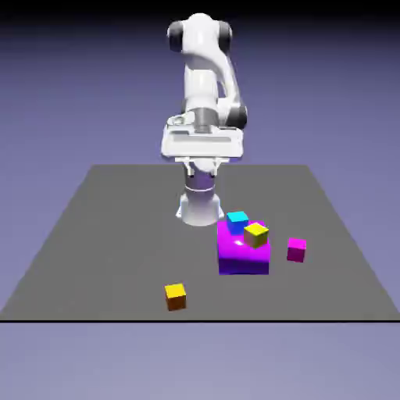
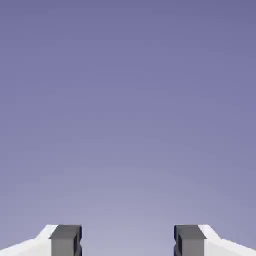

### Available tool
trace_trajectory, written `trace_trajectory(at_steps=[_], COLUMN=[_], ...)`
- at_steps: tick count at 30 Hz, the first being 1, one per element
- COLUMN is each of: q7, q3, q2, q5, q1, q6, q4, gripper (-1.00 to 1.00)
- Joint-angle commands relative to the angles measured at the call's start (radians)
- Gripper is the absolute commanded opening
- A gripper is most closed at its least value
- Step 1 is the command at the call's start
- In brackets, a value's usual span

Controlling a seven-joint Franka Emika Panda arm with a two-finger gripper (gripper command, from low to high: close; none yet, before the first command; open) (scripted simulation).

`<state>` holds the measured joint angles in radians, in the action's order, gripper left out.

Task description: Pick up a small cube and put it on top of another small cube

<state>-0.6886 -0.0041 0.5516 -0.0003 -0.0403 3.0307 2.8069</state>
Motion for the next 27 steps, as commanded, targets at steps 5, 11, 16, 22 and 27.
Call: trace_trajectory(at_steps=[5, 11, 16, 22, 27], q7=[0.218, 0.478, 0.696, 0.957, 1.174], q3=[-0.017, -0.037, -0.054, -0.074, -0.091], q2=[-0.076, -0.168, -0.245, -0.336, -0.413], q5=[-0.001, -0.002, -0.003, -0.004, -0.005], q1=[-0.117, -0.258, -0.375, -0.516, -0.633], q6=[-0.026, -0.058, -0.084, -0.115, -0.142], q4=[-0.013, -0.028, -0.041, -0.057, -0.070], gripper=[0.00, 0.00, 0.00, 0.00, 0.00])
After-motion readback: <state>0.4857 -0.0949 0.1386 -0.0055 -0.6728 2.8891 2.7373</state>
